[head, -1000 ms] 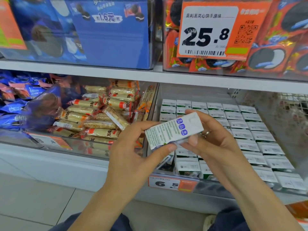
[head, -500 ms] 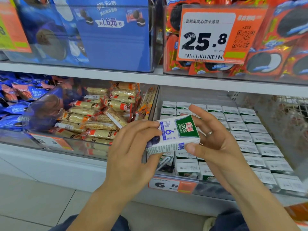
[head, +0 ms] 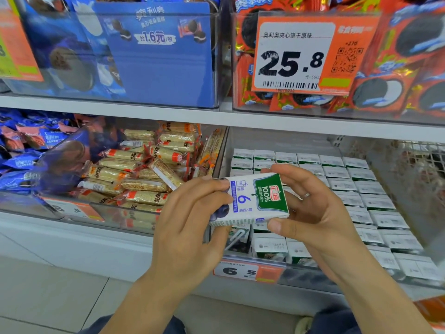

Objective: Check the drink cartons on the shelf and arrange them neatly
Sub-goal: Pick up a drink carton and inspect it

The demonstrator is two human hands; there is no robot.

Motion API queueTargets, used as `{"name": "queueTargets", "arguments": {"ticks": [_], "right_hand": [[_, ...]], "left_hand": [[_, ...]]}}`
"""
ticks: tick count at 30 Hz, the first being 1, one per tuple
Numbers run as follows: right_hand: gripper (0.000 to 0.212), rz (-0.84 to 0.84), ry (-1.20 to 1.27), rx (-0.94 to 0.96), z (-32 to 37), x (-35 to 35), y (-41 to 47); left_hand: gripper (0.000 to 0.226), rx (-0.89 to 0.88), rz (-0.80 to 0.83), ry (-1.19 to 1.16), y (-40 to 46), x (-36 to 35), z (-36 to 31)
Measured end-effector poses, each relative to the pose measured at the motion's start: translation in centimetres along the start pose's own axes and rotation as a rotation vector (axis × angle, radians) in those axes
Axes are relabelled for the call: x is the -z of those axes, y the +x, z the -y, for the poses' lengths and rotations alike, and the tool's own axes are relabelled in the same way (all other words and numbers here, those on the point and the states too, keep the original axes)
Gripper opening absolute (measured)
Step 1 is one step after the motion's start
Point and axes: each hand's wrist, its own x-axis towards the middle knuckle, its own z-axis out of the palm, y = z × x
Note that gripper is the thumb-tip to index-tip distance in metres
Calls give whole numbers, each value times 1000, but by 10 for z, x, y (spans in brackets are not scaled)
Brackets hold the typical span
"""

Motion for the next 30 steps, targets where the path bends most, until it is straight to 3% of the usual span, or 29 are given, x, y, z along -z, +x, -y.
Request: {"name": "queueTargets", "arguments": {"ticks": [5, 8, 12, 17, 19, 21, 25, 28, 30], "right_hand": [[57, 12, -104, 64, 3, 2, -3], [54, -44, -117, 26, 2, 4, -4], [36, -126, -109, -174, -1, 5, -2], [39, -106, -37, -497, -16, -7, 1], [24, -130, 35, -553, -21, -12, 2], [27, -145, 103, -590, -22, -15, 3], [50, -84, 104, -564, -20, -12, 1], [43, 16, -69, -493, -14, -10, -5], [40, -5, -213, -427, -13, -11, -7]], "left_hand": [[42, -5, -11, 11, 1, -2, 2], [50, 122, 67, -64, 1, -2, 3], [59, 440, 62, -355, 3, 0, -8], [56, 540, -64, -537, 6, -1, -12], [57, 555, -63, -555, 6, -1, -12], [60, 556, -47, -562, 7, 0, -13], [59, 600, -39, -574, 7, -1, -12], [52, 684, -89, -619, 9, 1, -6], [45, 767, -108, -657, 11, 2, -3]]}}
